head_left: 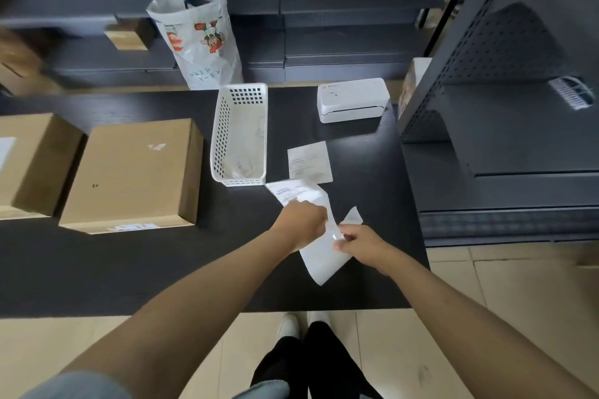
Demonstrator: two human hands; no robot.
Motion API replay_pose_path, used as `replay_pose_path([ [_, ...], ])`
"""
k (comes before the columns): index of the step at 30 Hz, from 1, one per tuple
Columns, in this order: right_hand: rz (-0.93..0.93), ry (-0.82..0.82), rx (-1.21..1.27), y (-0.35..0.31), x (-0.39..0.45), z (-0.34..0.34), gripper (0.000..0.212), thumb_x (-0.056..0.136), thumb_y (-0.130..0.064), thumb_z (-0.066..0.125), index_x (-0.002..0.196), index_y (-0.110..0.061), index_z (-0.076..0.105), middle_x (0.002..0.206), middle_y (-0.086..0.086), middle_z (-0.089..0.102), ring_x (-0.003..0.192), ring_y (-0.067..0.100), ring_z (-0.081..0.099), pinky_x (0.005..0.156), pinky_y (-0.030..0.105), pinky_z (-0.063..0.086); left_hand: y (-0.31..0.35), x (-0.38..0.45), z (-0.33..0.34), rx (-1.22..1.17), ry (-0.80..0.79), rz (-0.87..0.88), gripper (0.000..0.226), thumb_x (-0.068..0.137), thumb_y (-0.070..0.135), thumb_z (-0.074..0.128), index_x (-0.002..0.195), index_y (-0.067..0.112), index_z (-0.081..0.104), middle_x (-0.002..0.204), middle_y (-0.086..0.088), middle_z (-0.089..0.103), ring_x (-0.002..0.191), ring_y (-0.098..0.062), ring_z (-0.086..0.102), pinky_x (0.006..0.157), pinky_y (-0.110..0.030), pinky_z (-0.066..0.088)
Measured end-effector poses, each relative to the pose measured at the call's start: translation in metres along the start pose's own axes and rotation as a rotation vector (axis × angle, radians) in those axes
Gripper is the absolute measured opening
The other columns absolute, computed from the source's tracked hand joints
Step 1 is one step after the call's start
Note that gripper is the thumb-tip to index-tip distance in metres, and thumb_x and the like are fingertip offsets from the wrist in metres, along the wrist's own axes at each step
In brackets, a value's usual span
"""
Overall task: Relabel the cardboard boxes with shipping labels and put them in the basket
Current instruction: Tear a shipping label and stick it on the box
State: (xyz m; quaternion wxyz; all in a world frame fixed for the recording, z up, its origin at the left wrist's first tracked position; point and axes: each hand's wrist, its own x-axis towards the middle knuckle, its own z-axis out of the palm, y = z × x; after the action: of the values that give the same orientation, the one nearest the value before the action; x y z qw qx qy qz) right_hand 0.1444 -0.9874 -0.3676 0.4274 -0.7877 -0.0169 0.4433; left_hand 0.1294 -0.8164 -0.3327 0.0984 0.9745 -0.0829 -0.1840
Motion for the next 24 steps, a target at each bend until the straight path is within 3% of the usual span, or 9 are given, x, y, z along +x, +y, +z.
replay_pose_path([
  [3, 0.008, -0.019, 0.02, 0.0, -0.001, -0.003, 0.026, 0.091, -0.02, 0.062, 0.116, -0.024, 0.064, 0.111, 0.006, 0.06, 0.103, 0.016, 0.056, 0.084, 0.026, 0.044, -0.005, -0.001, -0.002, -0.038, 0.014, 0.03, 0.033, 0.096, 0.039, 0.046, 0.119, 0.024, 0.064, 0.106, 0.0, 0.07, 0.096, -0.021, 0.063, 0.09, -0.032, 0.045],
  [5, -0.006, -0.026, -0.011, -0.002, 0.001, -0.002, 0.025, 0.089, -0.02, 0.064, 0.114, -0.018, 0.066, 0.114, 0.015, 0.059, 0.107, 0.023, 0.057, 0.086, 0.028, 0.045, -0.002, -0.002, 0.0, -0.091, 0.019, 0.04, 0.034, 0.092, 0.046, 0.051, 0.115, 0.025, 0.065, 0.106, 0.002, 0.07, 0.096, -0.019, 0.063, 0.087, -0.03, 0.044],
  [8, -0.004, -0.045, 0.015, -0.005, 0.004, -0.001, 0.035, 0.09, -0.017, 0.062, 0.124, -0.022, 0.062, 0.114, -0.001, 0.061, 0.112, 0.015, 0.054, 0.097, 0.027, 0.04, 0.004, 0.002, 0.005, -0.149, 0.021, 0.021, 0.031, 0.091, 0.047, 0.053, 0.104, 0.023, 0.067, 0.097, 0.002, 0.071, 0.089, -0.019, 0.063, 0.075, -0.026, 0.037],
  [12, -0.018, -0.029, 0.066, -0.007, 0.008, -0.003, 0.021, 0.089, -0.018, 0.065, 0.108, -0.027, 0.069, 0.113, -0.012, 0.063, 0.112, 0.009, 0.052, 0.098, 0.026, 0.037, 0.003, 0.007, 0.004, -0.213, -0.029, -0.024, 0.031, 0.094, 0.044, 0.048, 0.106, 0.022, 0.066, 0.1, -0.001, 0.071, 0.092, -0.021, 0.063, 0.074, -0.028, 0.043],
  [20, 0.009, -0.044, 0.062, -0.015, 0.009, -0.007, 0.025, 0.091, -0.02, 0.062, 0.115, -0.024, 0.067, 0.108, -0.008, 0.061, 0.104, 0.009, 0.052, 0.093, 0.028, 0.036, -0.004, 0.012, -0.004, -0.327, -0.085, -0.033, 0.031, 0.097, 0.039, 0.049, 0.113, 0.021, 0.068, 0.111, 0.002, 0.069, 0.1, -0.018, 0.063, 0.086, -0.032, 0.05],
  [24, 0.012, -0.062, 0.044, -0.017, 0.007, -0.008, 0.015, 0.091, -0.016, 0.06, 0.089, -0.029, 0.067, 0.096, -0.005, 0.061, 0.096, 0.011, 0.055, 0.082, 0.026, 0.042, -0.007, 0.011, -0.007, -0.324, -0.069, -0.036, 0.029, 0.098, 0.03, 0.045, 0.116, 0.022, 0.067, 0.115, 0.002, 0.068, 0.104, -0.019, 0.061, 0.09, -0.033, 0.05],
])
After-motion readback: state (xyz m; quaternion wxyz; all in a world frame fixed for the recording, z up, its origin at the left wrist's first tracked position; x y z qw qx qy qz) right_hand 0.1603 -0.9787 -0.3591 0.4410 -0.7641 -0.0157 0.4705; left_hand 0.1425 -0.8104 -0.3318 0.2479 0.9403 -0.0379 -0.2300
